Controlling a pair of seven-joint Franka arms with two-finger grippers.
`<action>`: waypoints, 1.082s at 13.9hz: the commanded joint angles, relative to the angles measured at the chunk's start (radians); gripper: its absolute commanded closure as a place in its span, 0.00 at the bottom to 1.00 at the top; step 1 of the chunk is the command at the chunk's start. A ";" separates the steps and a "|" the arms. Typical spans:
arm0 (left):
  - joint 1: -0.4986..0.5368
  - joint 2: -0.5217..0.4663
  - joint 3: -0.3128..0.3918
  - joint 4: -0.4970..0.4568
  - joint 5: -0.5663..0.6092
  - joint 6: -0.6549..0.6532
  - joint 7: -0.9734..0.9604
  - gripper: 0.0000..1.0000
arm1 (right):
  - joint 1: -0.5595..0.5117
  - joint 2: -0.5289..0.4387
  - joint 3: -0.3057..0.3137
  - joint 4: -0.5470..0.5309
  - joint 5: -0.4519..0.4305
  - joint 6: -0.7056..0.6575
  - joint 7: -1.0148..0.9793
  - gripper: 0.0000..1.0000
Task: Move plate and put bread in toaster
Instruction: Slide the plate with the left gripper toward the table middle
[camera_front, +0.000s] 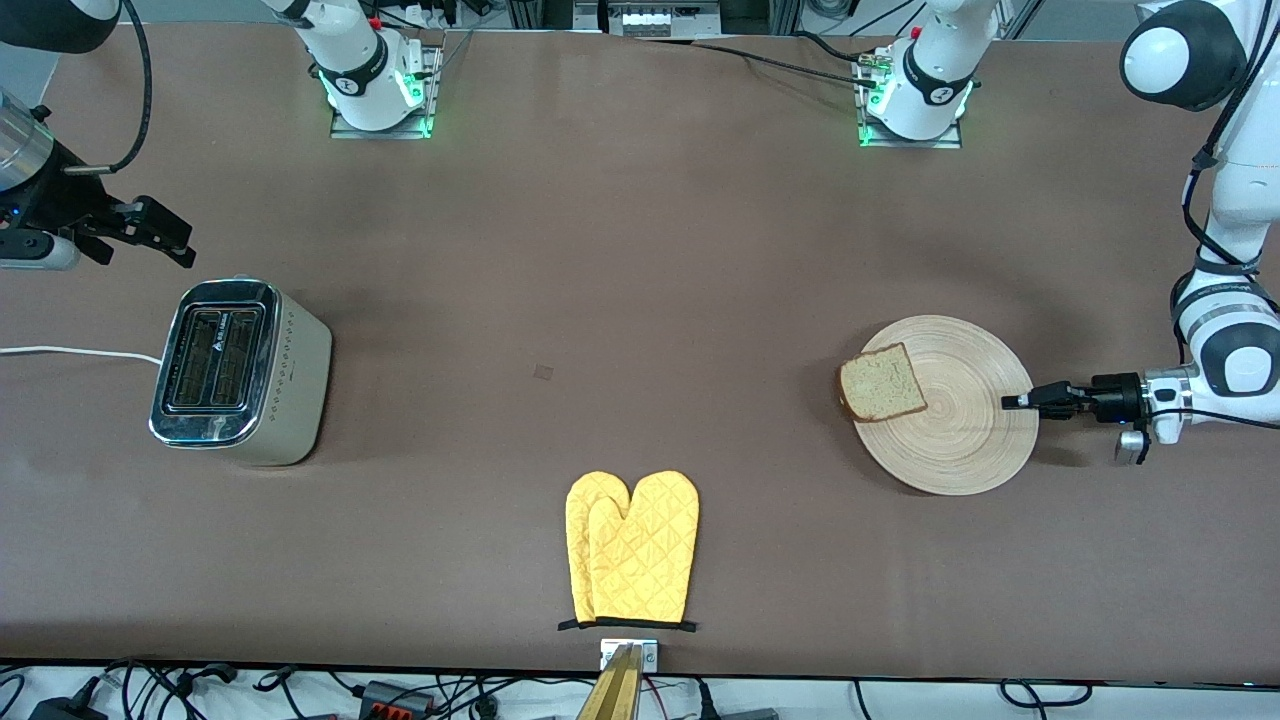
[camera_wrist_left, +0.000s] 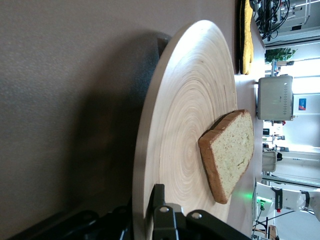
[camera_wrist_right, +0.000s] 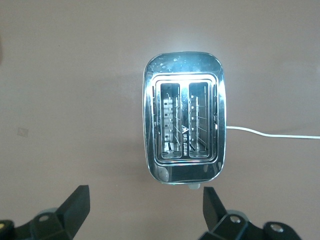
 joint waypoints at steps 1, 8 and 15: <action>0.004 0.010 -0.003 0.023 0.013 -0.014 0.014 0.99 | -0.009 -0.002 -0.009 0.027 0.050 -0.041 -0.009 0.00; -0.020 -0.004 -0.012 0.023 -0.056 -0.200 -0.122 0.99 | -0.013 0.032 -0.011 0.101 0.058 -0.092 -0.017 0.00; -0.125 -0.135 -0.217 -0.145 -0.098 0.032 -0.260 0.99 | -0.013 0.029 -0.009 0.099 0.026 -0.118 -0.020 0.00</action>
